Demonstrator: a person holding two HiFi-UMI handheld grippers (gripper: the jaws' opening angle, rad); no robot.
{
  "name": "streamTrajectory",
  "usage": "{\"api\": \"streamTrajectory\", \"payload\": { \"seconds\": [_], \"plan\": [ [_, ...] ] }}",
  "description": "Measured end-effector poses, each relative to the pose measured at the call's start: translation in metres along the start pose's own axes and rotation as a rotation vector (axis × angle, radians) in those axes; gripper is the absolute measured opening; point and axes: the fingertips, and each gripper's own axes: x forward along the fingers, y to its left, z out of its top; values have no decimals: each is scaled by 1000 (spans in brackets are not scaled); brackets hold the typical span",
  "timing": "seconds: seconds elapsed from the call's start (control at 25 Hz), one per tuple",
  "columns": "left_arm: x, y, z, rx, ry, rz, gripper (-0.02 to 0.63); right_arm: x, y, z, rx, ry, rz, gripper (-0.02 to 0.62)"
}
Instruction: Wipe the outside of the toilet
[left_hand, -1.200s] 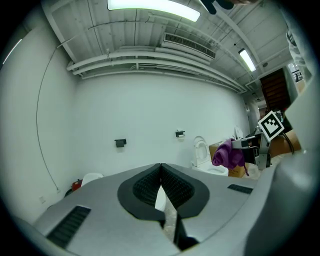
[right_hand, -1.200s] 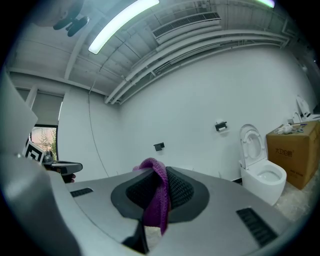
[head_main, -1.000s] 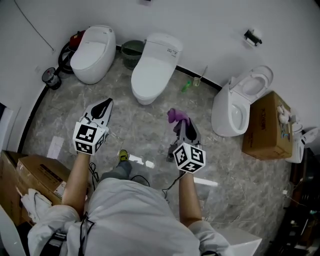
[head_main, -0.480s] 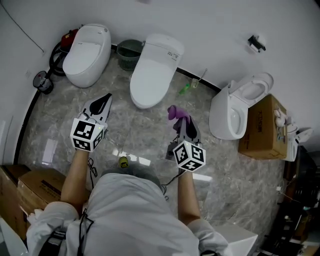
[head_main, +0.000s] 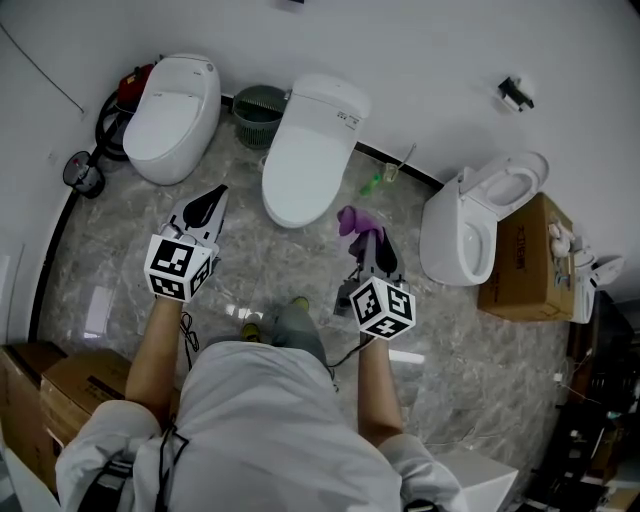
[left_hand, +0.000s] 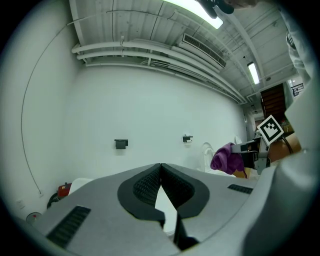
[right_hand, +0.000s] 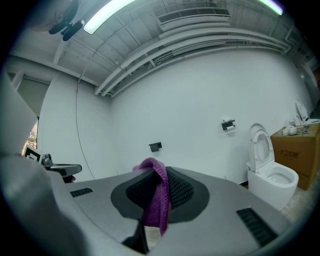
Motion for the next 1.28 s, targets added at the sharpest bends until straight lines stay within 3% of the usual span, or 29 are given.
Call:
{"api": "streamTrajectory", "payload": {
  "seconds": [0.48, 1.28],
  "plan": [
    [83, 31, -9, 9, 34, 21, 12, 94, -22, 0, 9, 8, 45, 57],
    [364, 60, 20, 43, 121, 62, 12, 348, -164, 42, 59, 74, 116, 57]
  ]
}}
